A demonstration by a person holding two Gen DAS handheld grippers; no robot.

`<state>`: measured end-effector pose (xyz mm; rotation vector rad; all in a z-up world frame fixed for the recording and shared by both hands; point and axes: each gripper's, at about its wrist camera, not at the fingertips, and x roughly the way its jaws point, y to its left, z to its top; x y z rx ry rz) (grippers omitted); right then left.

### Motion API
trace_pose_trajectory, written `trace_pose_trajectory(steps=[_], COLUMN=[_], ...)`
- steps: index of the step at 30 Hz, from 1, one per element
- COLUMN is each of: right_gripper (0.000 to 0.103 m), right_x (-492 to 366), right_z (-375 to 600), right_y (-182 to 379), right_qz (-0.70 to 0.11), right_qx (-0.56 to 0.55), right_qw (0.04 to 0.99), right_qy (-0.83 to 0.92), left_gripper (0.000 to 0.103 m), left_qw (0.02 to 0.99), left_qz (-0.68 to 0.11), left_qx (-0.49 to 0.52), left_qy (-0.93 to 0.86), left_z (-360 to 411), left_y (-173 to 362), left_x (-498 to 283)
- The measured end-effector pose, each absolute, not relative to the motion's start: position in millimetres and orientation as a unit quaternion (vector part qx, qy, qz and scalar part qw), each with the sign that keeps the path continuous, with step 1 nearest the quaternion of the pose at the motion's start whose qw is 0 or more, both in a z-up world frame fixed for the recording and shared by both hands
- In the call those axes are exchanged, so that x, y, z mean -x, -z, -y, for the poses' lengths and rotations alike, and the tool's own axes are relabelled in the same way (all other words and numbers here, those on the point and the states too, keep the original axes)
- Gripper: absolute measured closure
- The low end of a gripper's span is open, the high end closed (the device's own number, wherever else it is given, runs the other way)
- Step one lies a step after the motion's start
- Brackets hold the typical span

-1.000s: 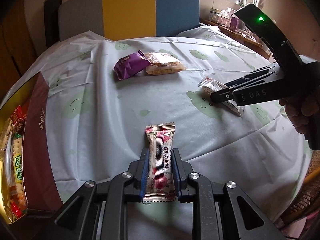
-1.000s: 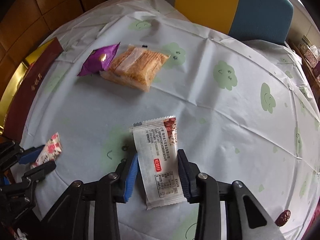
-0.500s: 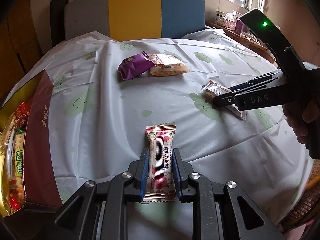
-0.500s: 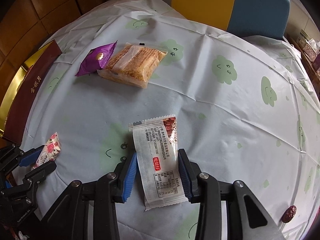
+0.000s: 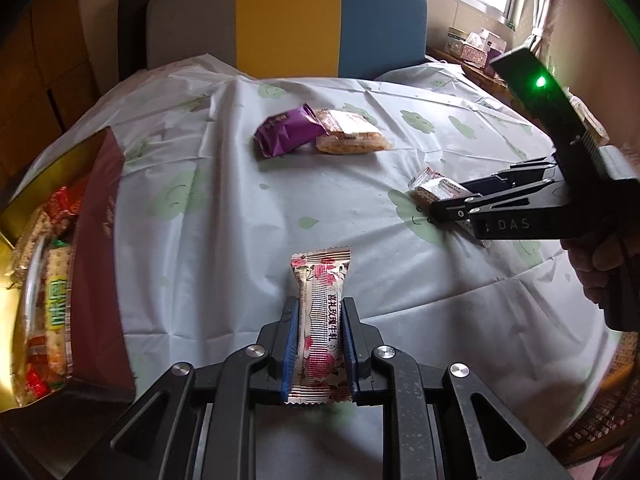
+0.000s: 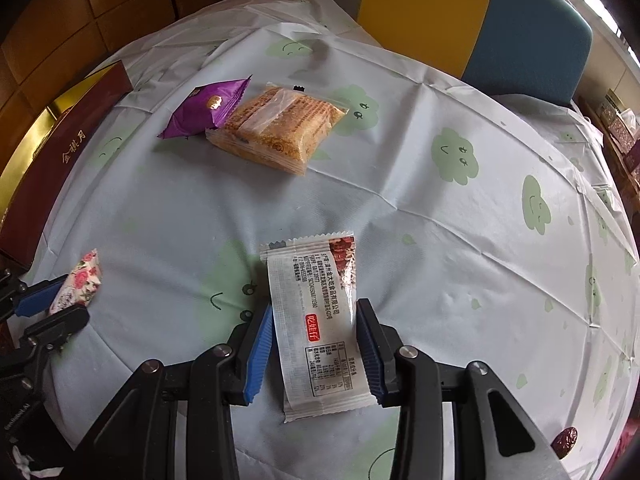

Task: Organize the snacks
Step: 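Drop the pink bar into the gold tin with the left tool while the right tool holds the white pack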

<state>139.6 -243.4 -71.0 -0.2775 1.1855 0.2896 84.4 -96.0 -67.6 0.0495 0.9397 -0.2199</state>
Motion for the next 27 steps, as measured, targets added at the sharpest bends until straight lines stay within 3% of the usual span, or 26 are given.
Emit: trace_pose_trajectory(steps=[16,27], right_gripper=[0.063,0.063], right_x=[-136,-131], right_z=[247,244], right_y=[69,69], right_qz=[-0.547,-0.542], right_qx=[0.133,0.147], right_qw=[0.815,0.817], right_qy=[-0.137,-0.133], left_gripper=[0.083,0.083], left_qw=[0.913,0.904], left_qz=[-0.402,-0.382], left_qx=[0.014,0.174], left_qy=[0.074,-0.086], left_z=[39,-132], left_y=[6,-15], left_x=[-61,-53])
